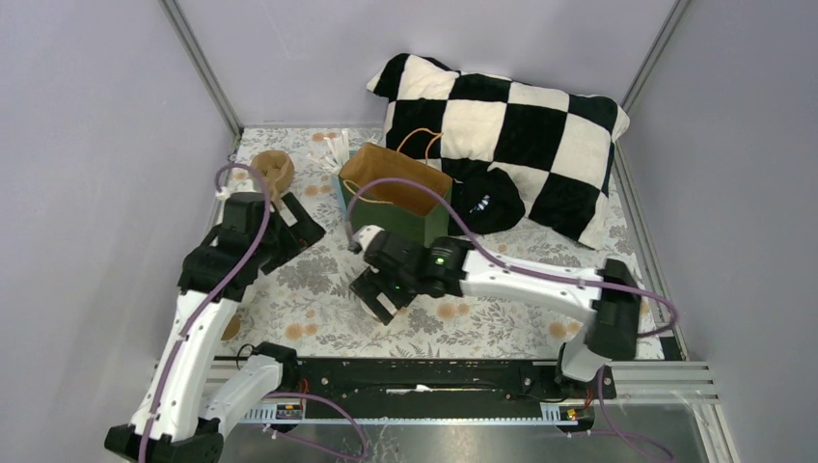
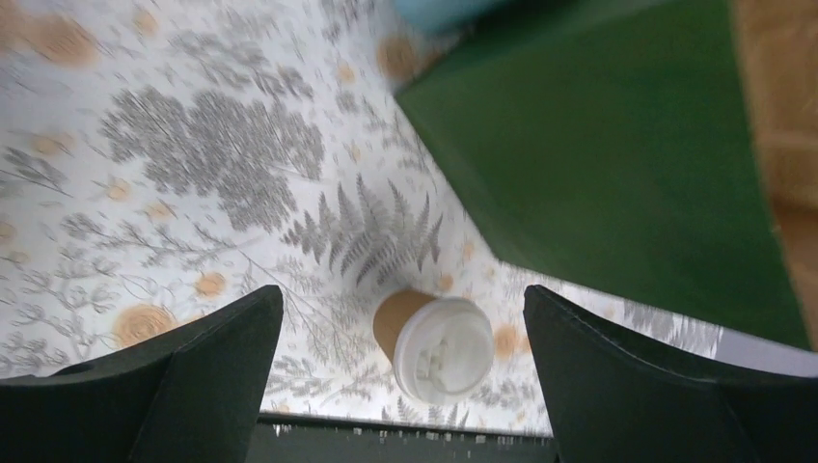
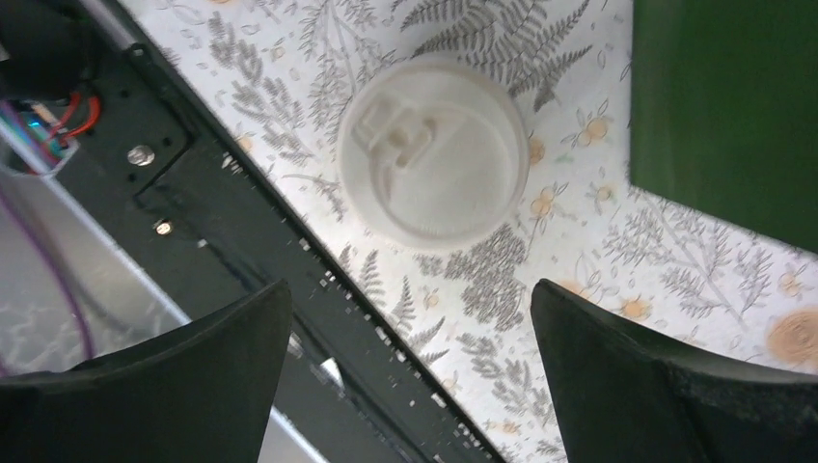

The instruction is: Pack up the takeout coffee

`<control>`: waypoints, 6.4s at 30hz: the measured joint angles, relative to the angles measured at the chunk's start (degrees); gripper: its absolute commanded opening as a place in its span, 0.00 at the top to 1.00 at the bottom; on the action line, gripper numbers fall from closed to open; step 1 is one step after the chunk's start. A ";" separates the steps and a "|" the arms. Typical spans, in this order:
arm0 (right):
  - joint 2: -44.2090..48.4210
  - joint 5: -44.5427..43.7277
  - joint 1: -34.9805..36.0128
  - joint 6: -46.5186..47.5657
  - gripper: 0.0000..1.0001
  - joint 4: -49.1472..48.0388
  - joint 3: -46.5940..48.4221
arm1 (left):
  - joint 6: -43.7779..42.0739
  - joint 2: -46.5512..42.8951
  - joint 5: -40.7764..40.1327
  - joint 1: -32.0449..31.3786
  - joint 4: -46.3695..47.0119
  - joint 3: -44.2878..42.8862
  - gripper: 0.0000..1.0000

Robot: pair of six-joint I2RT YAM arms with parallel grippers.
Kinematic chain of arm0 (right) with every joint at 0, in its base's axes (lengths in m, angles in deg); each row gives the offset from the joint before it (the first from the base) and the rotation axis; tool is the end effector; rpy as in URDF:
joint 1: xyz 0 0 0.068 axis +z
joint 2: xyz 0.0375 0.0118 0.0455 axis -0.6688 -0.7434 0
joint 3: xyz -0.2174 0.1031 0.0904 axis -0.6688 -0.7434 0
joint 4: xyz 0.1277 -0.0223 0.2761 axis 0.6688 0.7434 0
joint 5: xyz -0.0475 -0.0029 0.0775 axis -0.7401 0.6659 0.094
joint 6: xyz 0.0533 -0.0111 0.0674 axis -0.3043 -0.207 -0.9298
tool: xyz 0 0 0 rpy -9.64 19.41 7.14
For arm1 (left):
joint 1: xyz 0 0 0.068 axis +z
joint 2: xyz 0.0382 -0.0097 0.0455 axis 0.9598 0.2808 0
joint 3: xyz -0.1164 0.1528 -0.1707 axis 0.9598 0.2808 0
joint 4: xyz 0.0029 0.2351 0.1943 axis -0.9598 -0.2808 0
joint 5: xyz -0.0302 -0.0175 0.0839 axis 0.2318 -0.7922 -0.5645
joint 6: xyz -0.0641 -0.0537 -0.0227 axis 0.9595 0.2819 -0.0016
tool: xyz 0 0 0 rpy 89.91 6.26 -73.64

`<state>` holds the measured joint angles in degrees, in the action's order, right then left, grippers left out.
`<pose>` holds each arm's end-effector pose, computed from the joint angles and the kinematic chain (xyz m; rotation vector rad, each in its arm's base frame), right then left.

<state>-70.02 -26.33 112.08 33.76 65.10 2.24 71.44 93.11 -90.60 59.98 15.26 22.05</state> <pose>0.1508 0.3956 0.2517 -1.0924 2.2381 0.5623 0.2320 -0.0556 0.3176 -0.6178 2.3123 -0.4689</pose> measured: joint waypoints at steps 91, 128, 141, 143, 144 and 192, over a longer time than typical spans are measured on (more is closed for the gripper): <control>12.17 -7.13 -28.55 1.79 0.21 15.96 -11.39 | 0.50 0.15 -16.94 0.00 0.52 -6.91 0.01; 9.40 -1.44 -46.58 3.21 0.00 17.70 3.63 | -4.50 20.41 -13.29 13.97 4.44 -18.08 0.01; 11.78 1.40 -45.88 5.75 0.00 17.86 7.69 | -3.72 58.36 -4.50 24.00 10.69 -31.58 0.39; 11.80 0.24 -45.83 6.45 0.00 17.81 7.23 | -6.16 62.12 -5.29 23.89 10.91 -34.82 0.44; 11.80 -0.20 -45.83 6.78 0.00 17.84 6.99 | -7.72 63.54 -5.75 23.89 11.06 -35.82 0.47; 10.58 -2.93 -45.83 8.63 0.00 17.40 5.46 | -21.22 75.23 -20.04 18.38 2.47 -48.68 0.69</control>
<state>-59.44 -29.26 66.25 42.40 82.50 7.70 50.22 168.34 -110.64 78.36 17.73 -26.62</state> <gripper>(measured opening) 0.994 0.333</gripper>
